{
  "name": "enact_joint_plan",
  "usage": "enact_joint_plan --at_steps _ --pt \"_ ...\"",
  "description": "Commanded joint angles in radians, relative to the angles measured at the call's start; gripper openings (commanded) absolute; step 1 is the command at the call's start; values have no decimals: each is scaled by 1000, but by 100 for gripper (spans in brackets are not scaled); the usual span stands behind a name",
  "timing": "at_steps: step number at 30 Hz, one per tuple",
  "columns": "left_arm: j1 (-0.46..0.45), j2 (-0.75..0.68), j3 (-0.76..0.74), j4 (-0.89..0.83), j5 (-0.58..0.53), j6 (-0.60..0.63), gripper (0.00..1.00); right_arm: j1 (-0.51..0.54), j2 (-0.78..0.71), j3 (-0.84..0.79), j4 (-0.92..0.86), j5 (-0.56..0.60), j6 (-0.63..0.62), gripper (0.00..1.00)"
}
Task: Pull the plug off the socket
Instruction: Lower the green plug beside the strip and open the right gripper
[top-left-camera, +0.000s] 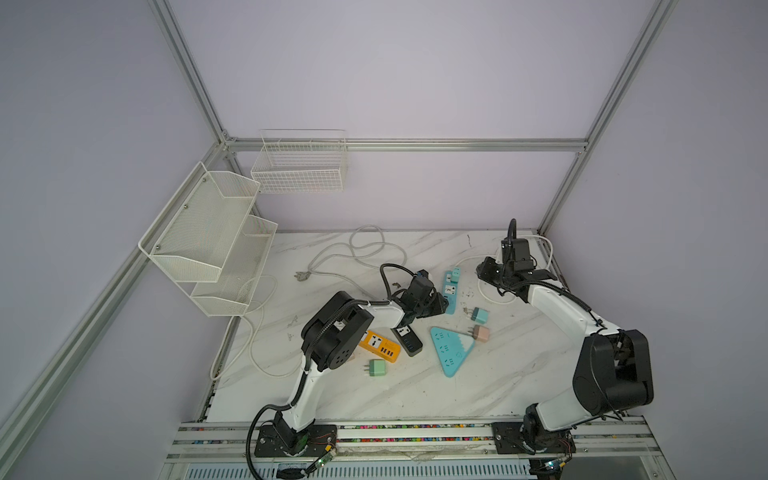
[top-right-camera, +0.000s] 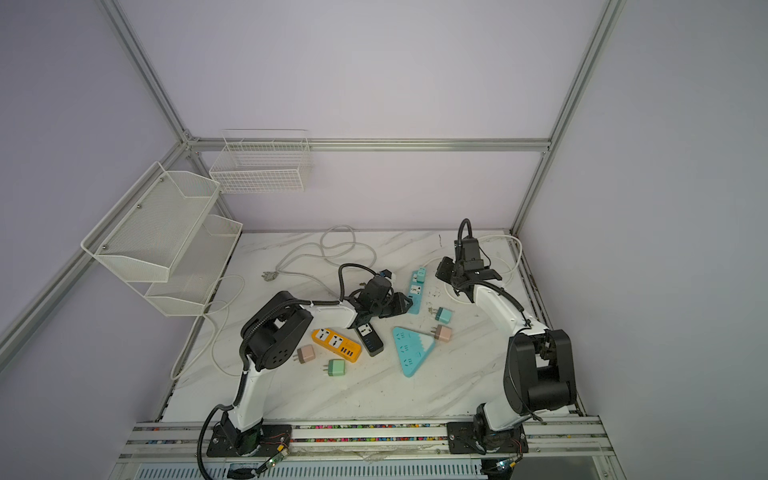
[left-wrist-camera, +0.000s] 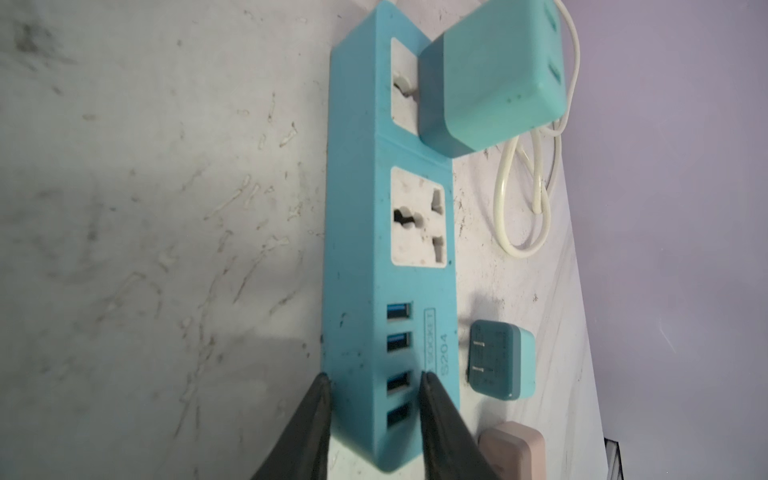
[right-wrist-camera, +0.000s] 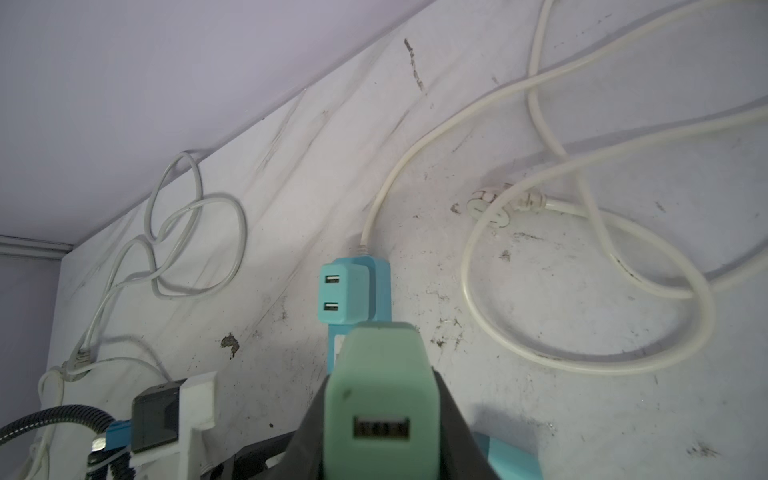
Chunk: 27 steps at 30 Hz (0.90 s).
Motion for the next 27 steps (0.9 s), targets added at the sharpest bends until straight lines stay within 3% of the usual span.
enact_joint_plan --at_steps 1,5,20,27 --pt "-15 -56 -19 -116 18 11 37 -26 -13 -87 132 -157 10 14" --pt "-15 -91 -21 -126 13 18 37 -68 45 -147 220 -255 36 14" --pt "-13 -184 -95 -123 -31 24 44 -68 230 -166 341 -309 34 14" --pt "-13 -185 -98 -119 -29 21 46 -68 273 -160 345 -305 28 20"
